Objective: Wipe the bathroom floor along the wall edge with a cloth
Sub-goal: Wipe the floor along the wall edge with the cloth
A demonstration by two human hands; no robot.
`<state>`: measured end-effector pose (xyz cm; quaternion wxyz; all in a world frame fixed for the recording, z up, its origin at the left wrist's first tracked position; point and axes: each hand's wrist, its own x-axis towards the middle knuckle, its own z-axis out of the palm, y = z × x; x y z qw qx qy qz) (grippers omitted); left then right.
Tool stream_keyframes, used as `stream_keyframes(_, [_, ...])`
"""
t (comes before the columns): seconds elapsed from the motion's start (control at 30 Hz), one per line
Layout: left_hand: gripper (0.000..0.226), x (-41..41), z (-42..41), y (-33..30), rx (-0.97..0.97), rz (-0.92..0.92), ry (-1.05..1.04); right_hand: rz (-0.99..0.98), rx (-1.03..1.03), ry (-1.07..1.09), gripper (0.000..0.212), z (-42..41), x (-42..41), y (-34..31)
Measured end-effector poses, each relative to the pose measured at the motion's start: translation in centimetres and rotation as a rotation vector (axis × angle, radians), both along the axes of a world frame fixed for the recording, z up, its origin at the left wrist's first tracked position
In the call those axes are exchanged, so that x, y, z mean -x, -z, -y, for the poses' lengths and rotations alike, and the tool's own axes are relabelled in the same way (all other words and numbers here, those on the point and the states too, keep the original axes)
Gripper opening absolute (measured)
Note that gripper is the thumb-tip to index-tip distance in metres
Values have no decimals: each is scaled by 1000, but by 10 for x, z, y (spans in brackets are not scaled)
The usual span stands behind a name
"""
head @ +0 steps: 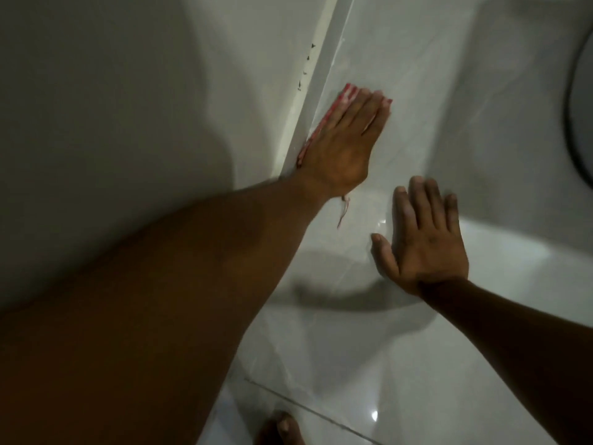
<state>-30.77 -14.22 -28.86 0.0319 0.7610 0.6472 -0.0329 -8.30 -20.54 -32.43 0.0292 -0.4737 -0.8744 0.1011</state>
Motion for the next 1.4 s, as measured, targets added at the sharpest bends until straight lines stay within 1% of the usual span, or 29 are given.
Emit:
stream_keyframes(0.1, [72,-3,-6,0,14,39,-231,6,7,4,86,0,0,0])
stream_keyframes(0.17, [78,-8,9,2,11,54,-318,6,16,5,86,0,0,-1])
stream_keyframes(0.33, [79,-12,81,4,44,73,-315,7,42,2,87,0,0,-3])
stream_keyframes(0.4, [76,-11,93,2,62,87,-306,7,42,4,87,0,0,-4])
stream_keyframes(0.47, [71,-7,74,2,65,69,-261,-1,37,7,86,0,-1,-4])
stream_keyframes(0.6, [73,1,-22,-1,16,11,-211,-9,26,2,86,0,-1,-4])
stream_keyframes(0.67, [71,8,-66,-3,-4,-32,-144,-15,19,4,86,0,-2,-3])
stream_keyframes(0.73, [69,15,-90,-3,19,-54,-63,-35,11,1,86,0,-1,-3])
stream_keyframes(0.77, [69,18,-96,-1,42,-33,-64,-37,7,2,86,1,-1,-3])
stream_keyframes(0.9, [72,2,-111,-5,17,31,-256,-27,6,4,85,1,1,-4])
stream_keyframes(0.97, [72,0,-109,-6,16,49,-275,-11,15,5,85,0,-1,-5])
stream_keyframes(1.03, [69,5,-93,-2,12,22,-219,-31,23,0,85,2,1,-6])
stream_keyframes(1.13, [63,13,-69,1,29,-25,-78,-41,21,-1,84,0,0,-9])
stream_keyframes(1.23, [65,17,-80,0,19,-44,20,-34,33,-9,85,0,1,-7])
stream_keyframes(1.27, [65,17,-90,0,16,-39,20,-36,35,-5,85,0,1,-7])
stream_keyframes(1.4, [62,10,-118,1,-21,16,-190,-56,33,-7,85,1,2,-5])
